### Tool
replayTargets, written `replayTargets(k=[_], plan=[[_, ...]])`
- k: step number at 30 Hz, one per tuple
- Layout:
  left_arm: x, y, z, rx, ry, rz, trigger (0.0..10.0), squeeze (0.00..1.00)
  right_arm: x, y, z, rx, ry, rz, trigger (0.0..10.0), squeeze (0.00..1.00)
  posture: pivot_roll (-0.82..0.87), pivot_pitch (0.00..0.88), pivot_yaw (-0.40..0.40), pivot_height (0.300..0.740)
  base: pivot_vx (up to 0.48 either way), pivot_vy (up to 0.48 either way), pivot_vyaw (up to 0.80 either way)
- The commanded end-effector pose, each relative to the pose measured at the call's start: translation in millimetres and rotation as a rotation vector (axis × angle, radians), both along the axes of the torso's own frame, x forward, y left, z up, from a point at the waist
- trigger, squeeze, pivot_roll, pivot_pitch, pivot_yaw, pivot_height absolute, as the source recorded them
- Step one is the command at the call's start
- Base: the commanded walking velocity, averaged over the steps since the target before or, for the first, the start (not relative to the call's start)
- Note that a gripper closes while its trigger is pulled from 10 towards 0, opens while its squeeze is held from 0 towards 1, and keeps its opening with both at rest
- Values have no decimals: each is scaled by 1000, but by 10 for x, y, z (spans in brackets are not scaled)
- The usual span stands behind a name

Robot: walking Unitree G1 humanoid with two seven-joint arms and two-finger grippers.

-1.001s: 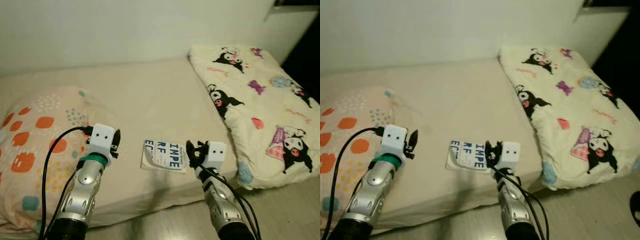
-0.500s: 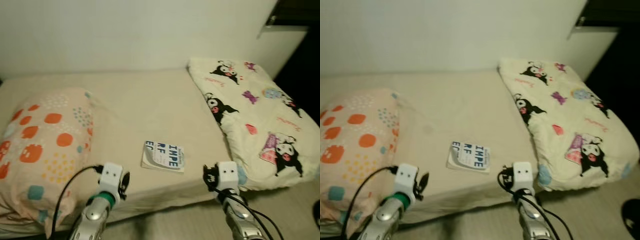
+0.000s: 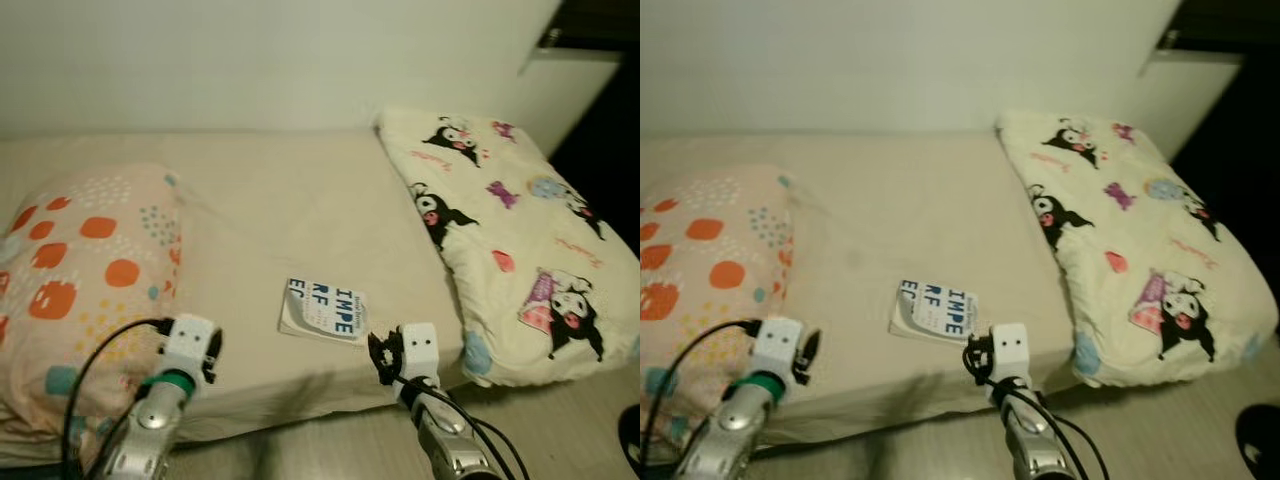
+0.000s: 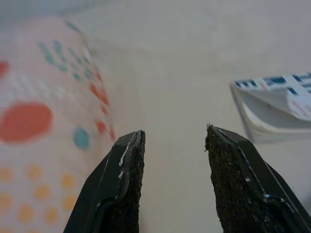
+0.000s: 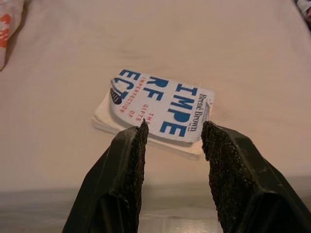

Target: Clean up the room

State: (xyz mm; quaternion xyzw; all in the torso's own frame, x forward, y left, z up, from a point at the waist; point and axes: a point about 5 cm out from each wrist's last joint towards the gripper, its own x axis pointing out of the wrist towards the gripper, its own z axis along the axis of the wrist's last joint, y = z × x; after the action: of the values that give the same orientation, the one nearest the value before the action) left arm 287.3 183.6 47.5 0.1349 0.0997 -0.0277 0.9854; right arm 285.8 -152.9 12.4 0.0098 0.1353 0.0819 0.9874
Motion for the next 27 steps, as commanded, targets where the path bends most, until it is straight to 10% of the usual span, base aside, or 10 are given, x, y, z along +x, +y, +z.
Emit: replayTargets(k=[1, 10, 27], plan=[[12, -59, -7, 1, -6, -17, 10000, 0, -36, -71, -41, 3, 15, -32, 10000, 0, 27, 53, -12, 740, 0, 0, 0], [96, 2, 114, 2, -48, -1, 10000, 0, 51, 194, 33, 92, -15, -71, 10000, 0, 53, 56, -10, 740, 0, 0, 0], [129, -170, 103, -10, -53, -62, 10000, 0, 34, 164, 27, 79, -26, -94, 10000, 0, 34, 32, 6, 715, 0, 0, 0]])
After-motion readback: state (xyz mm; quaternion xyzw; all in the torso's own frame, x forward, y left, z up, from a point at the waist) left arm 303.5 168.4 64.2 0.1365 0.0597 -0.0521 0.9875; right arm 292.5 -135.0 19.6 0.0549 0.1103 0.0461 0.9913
